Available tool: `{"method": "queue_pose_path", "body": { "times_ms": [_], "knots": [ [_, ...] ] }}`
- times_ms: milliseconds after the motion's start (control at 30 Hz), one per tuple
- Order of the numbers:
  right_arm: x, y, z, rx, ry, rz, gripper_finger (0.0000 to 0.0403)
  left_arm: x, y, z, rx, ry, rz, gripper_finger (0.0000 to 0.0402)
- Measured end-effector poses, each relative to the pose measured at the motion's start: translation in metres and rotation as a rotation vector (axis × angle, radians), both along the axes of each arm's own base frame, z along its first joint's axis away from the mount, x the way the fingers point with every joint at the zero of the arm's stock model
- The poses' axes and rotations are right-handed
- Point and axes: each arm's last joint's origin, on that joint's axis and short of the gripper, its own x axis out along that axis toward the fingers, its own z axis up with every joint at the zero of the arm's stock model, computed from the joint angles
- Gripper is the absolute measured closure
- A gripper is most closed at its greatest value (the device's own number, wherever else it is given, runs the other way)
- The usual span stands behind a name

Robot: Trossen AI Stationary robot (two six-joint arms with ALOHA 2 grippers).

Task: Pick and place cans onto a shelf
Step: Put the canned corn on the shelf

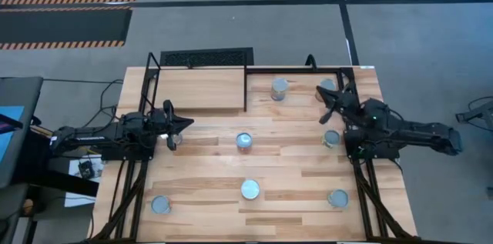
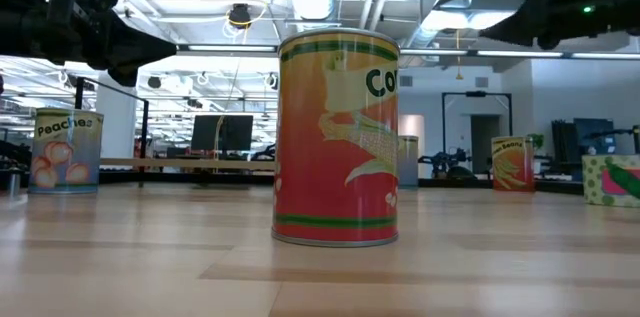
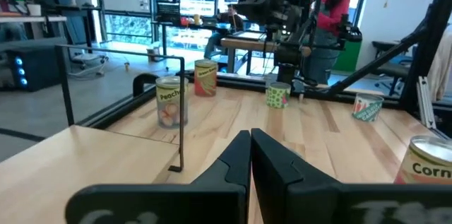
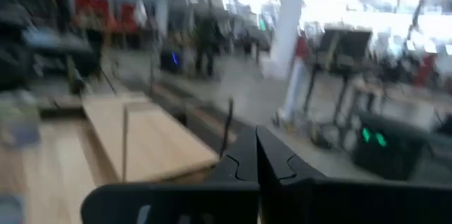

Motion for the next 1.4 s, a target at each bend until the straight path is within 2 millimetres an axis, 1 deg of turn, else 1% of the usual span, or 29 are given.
{"method": "queue_pose_path", "body": {
  "times_ms": [267, 400, 600, 700, 800, 867, 967, 1067, 1133, 1200, 1300, 1400],
  "knots": [
    [0.028, -0.016, 0.016, 0.204, 0.240, -0.114, 0.0400, 0.000, 0.000, -0.001, 0.006, 0.016, 0.015, 0.0400],
    [0.039, -0.027, 0.016, 0.322, 0.373, -0.155, 0.0400, 0.000, 0.001, -0.001, 0.014, 0.013, 0.033, 0.0400],
    [0.049, -0.044, 0.013, 0.492, 0.462, -0.082, 0.0400, 0.000, 0.001, 0.003, 0.094, -0.007, 0.048, 0.0400],
    [0.052, -0.053, 0.009, 0.612, 0.469, 0.003, 0.0400, -0.001, 0.001, 0.007, 0.160, -0.041, 0.052, 0.0400],
    [0.054, -0.059, 0.002, 0.765, 0.448, 0.158, 0.0400, -0.001, 0.001, 0.012, 0.196, -0.078, 0.059, 0.0400],
    [0.056, -0.062, -0.001, 0.851, 0.429, 0.250, 0.0398, -0.002, 0.001, 0.014, 0.205, -0.091, 0.062, 0.0400],
    [0.057, -0.063, -0.006, 0.971, 0.420, 0.335, 0.0398, -0.002, 0.001, 0.017, 0.200, -0.087, 0.068, 0.0400],
    [0.060, -0.065, -0.009, 1.044, 0.398, 0.438, 0.0400, -0.003, 0.001, 0.021, 0.197, -0.108, 0.071, 0.0400],
    [0.067, -0.066, -0.008, 1.103, 0.334, 0.538, 0.0400, -0.003, 0.002, 0.020, 0.196, -0.097, 0.081, 0.0400],
    [0.075, -0.066, -0.007, 1.181, 0.277, 0.599, 0.0400, -0.003, 0.002, 0.020, 0.197, -0.097, 0.092, 0.0400],
    [0.089, -0.062, -0.010, 1.265, 0.239, 0.610, 0.0400, -0.003, 0.002, 0.020, 0.194, -0.099, 0.095, 0.0400],
    [0.106, -0.053, -0.014, 1.281, 0.229, 0.585, 0.0400, -0.003, 0.002, 0.020, 0.177, -0.102, 0.092, 0.0400]
  ]
}}
